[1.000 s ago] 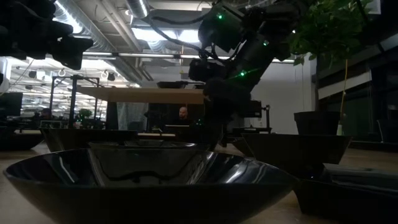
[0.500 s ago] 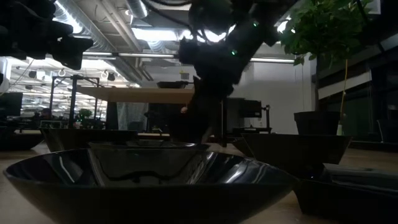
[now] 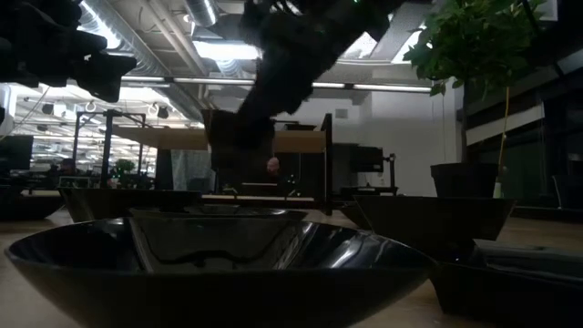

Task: Pick & Place Mini shaped plates
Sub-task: Put the distorted square plate on the shelf

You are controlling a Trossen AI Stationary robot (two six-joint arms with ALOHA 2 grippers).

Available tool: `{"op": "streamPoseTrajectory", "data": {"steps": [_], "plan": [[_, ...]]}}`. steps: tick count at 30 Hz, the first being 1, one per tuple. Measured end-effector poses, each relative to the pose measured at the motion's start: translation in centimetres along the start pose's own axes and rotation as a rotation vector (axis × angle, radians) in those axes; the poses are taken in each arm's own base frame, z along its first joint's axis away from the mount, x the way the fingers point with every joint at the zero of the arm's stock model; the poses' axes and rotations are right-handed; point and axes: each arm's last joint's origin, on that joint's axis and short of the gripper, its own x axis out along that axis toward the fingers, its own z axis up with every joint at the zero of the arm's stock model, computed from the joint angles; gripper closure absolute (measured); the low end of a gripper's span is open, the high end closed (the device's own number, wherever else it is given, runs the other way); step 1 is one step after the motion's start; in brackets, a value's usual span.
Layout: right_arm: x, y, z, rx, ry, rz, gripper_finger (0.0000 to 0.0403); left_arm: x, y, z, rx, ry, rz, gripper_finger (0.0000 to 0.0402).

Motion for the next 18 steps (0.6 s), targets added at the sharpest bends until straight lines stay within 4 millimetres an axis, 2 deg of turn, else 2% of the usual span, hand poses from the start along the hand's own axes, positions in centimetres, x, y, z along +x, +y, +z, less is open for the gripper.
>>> {"op": "streamPoseTrajectory", "data": {"steps": [18], "plan": [[-1.2, -1.1, 4.0, -0.191, -0.269, -0.049, 0.0402, 0.0, 0.0, 0.0, 0.000, 0.001, 0.000, 0.0194]]}}
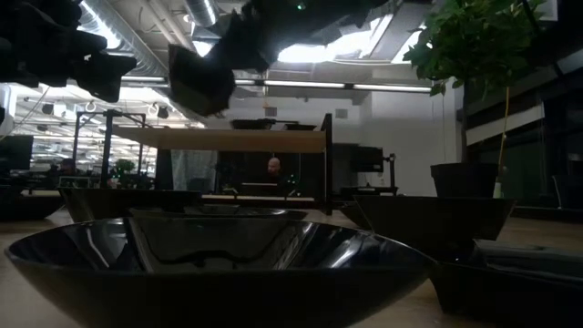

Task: Pick & Place Mini shaped plates
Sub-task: Put the distorted square plate on the shelf

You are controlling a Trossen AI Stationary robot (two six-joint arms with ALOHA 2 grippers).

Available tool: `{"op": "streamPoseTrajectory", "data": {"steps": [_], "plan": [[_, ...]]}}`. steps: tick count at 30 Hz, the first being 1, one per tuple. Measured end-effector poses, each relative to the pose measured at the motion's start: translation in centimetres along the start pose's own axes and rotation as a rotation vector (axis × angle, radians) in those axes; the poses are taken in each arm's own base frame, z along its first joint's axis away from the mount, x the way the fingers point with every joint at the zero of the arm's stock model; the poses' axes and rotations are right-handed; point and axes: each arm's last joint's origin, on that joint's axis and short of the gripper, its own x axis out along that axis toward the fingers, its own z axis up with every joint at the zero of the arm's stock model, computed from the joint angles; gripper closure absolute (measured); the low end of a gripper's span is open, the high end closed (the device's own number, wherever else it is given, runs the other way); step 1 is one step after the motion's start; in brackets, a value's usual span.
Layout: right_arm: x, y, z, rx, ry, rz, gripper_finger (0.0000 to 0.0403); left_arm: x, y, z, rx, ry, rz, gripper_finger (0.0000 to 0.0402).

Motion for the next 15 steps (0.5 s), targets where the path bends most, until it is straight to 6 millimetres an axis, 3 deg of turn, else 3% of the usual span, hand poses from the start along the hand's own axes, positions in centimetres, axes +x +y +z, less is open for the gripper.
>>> {"op": "streamPoseTrajectory", "data": {"steps": [15], "plan": [[-0.3, -7.4, 1.2, -0.002, -0.096, -0.119, 0.0402, 0.0, 0.0, 0.0, 0.000, 0.000, 0.000, 0.0194]]}}
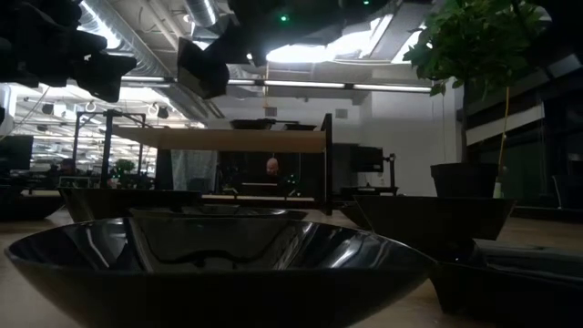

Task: Pick & Place Mini shaped plates
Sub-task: Put the distorted square plate on the shelf, then stack the leaf shaped plate on top of the leaf shaped plate on the shelf

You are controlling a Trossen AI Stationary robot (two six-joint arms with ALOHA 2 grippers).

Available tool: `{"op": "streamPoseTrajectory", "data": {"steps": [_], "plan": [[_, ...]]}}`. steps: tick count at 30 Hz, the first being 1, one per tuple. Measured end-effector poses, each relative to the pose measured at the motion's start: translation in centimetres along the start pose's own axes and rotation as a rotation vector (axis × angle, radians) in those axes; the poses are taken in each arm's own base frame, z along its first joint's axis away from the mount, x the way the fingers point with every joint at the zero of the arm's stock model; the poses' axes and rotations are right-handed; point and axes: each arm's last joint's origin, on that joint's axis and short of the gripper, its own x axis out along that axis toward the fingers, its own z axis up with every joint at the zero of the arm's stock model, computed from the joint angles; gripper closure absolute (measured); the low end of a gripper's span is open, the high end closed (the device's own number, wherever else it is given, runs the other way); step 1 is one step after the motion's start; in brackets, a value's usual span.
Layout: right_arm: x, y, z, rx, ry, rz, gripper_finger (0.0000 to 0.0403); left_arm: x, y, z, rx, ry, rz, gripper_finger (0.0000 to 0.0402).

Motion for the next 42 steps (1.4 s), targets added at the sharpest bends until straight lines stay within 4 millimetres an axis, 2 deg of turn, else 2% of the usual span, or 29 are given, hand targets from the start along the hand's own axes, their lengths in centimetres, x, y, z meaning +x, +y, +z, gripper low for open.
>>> {"op": "streamPoseTrajectory", "data": {"steps": [5, 8, 20, 31, 36, 42], "plan": [[0.8, -2.4, 0.9, 0.010, -0.025, -0.035, 0.0401, 0.0, 0.0, 0.0, 0.000, -0.001, 0.000, 0.0194], [1.6, -3.3, 0.5, 0.014, -0.020, -0.052, 0.0401, 0.0, 0.0, 0.0, 0.000, 0.000, 0.000, 0.0194], [6.3, -5.9, -3.2, 0.037, 0.029, -0.068, 0.0399, 0.0, 0.0, 0.0, 0.000, 0.000, 0.000, 0.0194], [5.9, -8.8, -4.3, 0.076, 0.033, -0.130, 0.0389, 0.0, 0.0, 0.0, 0.000, -0.001, 0.000, 0.0194], [5.9, -9.0, -4.6, 0.090, 0.054, -0.129, 0.0355, 0.0, 0.0, 0.0, 0.000, 0.000, 0.000, 0.0194], [5.9, -9.0, -4.6, 0.090, 0.052, -0.129, 0.0293, 0.0, 0.0, 0.0, 0.000, 0.000, 0.000, 0.0194]]}}
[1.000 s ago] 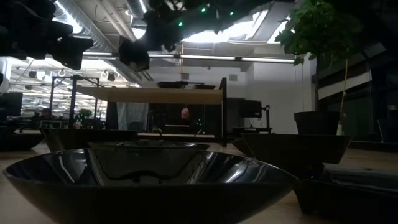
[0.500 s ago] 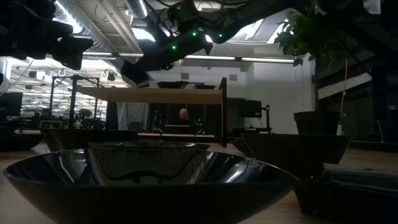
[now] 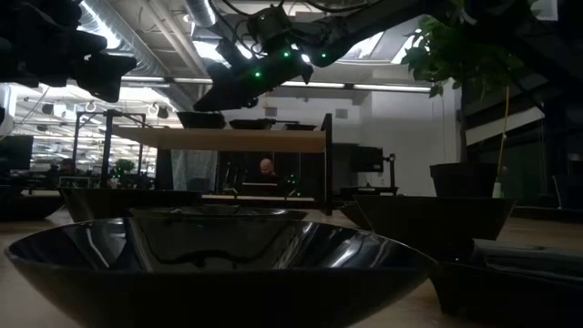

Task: Pick & Place Mini shaped plates
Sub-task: Stack the leaf shaped plate on top of the leaf shaped plate on the shelf

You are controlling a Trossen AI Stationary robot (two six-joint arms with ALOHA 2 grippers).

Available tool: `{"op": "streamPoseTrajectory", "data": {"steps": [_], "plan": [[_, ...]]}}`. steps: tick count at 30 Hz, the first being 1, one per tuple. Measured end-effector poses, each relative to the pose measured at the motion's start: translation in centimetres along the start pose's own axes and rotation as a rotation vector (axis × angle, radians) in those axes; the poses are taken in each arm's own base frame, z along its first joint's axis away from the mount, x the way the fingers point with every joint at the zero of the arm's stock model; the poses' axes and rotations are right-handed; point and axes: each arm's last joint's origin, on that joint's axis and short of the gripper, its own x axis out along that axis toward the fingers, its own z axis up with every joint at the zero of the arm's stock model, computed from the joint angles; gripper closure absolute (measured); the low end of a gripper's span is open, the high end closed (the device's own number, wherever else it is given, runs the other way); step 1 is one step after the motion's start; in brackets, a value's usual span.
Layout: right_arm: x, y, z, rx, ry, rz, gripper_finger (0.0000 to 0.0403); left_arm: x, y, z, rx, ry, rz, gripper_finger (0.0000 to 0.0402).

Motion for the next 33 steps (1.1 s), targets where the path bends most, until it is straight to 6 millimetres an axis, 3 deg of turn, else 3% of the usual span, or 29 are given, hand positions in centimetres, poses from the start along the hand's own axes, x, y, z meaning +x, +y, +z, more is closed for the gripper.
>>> {"op": "streamPoseTrajectory", "data": {"steps": [4, 9, 21, 26, 33], "plan": [[0.0, 0.2, 0.1, 0.106, -0.002, 0.006, 0.0253, 0.0, 0.0, 0.0, 0.000, 0.000, 0.000, 0.0194], [-0.7, 1.0, 1.3, 0.097, -0.027, 0.026, 0.0223, 0.0, 0.0, 0.0, 0.000, 0.000, -0.001, 0.0194], [-2.2, 6.5, 3.8, 0.038, -0.020, 0.219, 0.0215, 0.0, 0.0, 0.0, 0.000, 0.000, 0.000, 0.0194], [-2.5, 9.4, 3.3, 0.014, 0.089, 0.291, 0.0214, 0.0, 0.0, 0.0, 0.000, -0.001, 0.000, 0.0194], [-3.3, 11.9, 2.1, 0.004, 0.270, 0.390, 0.0214, 0.0, 0.0, 0.0, 0.000, 0.000, 0.000, 0.0194]]}}
